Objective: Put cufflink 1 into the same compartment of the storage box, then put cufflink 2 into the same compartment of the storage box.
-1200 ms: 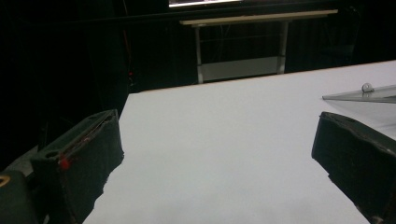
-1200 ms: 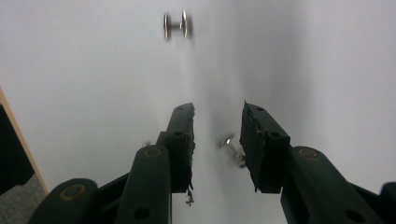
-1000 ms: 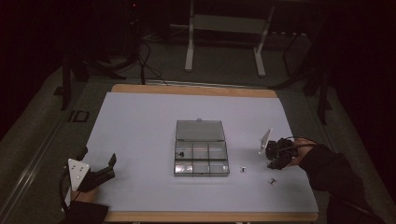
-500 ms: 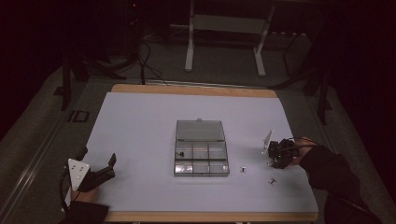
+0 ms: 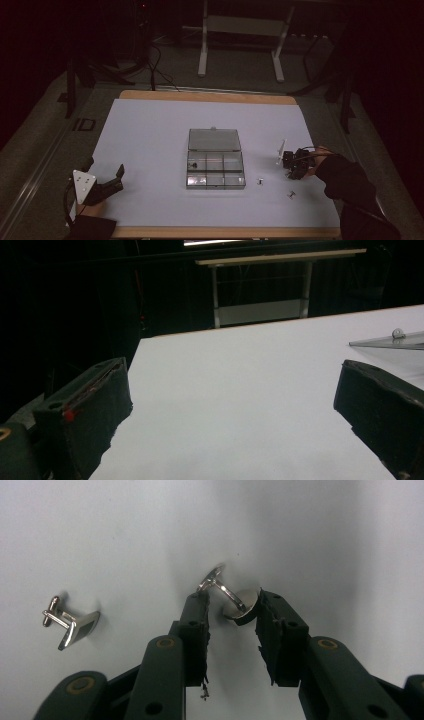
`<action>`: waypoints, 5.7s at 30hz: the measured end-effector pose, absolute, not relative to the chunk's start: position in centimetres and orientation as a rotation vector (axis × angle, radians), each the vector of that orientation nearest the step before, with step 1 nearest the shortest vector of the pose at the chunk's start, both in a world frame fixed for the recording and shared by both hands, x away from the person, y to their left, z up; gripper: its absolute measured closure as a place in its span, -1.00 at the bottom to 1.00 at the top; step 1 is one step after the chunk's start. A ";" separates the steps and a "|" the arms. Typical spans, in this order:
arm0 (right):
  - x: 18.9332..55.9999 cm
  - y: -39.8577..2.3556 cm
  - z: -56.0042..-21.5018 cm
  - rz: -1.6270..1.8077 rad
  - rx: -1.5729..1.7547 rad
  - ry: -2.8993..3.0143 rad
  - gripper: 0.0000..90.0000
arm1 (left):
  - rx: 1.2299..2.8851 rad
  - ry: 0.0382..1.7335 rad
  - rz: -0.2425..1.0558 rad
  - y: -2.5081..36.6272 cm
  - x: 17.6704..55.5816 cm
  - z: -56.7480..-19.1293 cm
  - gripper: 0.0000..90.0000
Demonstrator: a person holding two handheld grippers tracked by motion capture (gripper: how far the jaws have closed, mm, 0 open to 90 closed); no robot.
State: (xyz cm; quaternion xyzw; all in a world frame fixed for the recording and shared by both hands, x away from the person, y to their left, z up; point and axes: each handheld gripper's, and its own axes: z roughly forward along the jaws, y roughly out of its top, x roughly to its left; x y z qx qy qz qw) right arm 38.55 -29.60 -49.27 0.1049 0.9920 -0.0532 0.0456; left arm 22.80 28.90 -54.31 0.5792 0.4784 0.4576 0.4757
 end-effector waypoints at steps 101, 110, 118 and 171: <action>36.7 -4.9 -42.9 0.422 0.076 3.021 0.63 | 1.406 1.157 1.115 29.0 22.7 -54.3 -0.94; 37.5 -4.3 -44.6 0.546 0.179 3.002 0.63 | 1.409 1.152 1.115 29.0 22.7 -54.3 -0.94; 38.2 -3.9 -46.8 0.542 0.266 2.974 0.63 | 1.410 1.150 1.113 29.0 22.7 -54.3 -0.94; 37.6 -8.2 -43.7 0.350 0.289 3.002 0.34 | 1.414 1.150 1.118 28.9 22.7 -54.3 -0.94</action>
